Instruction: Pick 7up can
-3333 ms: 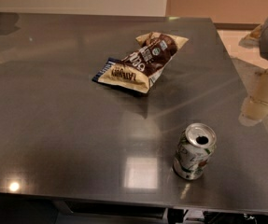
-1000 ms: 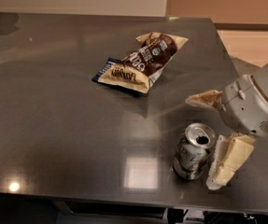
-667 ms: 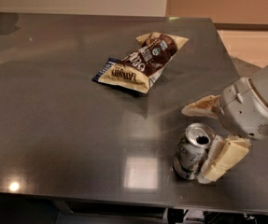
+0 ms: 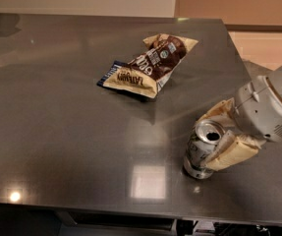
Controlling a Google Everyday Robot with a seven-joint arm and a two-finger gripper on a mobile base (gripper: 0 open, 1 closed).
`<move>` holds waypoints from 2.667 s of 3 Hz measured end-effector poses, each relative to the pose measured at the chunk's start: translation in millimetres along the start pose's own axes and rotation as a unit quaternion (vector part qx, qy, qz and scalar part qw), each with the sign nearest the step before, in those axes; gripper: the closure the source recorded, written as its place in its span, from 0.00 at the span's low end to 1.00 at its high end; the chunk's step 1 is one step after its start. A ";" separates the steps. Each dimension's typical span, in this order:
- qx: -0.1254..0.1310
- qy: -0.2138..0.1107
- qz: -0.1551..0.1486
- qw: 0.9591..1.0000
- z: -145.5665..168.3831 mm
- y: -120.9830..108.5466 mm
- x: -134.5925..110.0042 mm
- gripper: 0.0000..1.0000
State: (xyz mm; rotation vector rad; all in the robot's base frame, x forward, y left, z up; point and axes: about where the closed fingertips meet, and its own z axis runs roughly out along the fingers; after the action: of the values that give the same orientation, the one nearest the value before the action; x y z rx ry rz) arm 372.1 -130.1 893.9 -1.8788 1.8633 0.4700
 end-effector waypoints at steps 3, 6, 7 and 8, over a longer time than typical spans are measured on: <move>0.075 0.194 0.017 0.978 -46.6 -31.9 -17.3 1.00; 0.080 0.323 0.032 0.943 -34.6 -54.8 21.2 1.00; 0.062 0.347 0.031 0.935 -23.0 -56.4 32.0 0.82; 0.047 0.356 0.027 0.933 -13.7 -56.4 37.5 0.60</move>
Offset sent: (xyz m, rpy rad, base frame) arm 0.0356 -0.0237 0.0656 -0.4304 -0.0906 -0.1772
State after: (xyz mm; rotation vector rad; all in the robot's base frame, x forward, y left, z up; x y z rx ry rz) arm 428.5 -169.9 889.7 -2.0998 2.3198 -0.3452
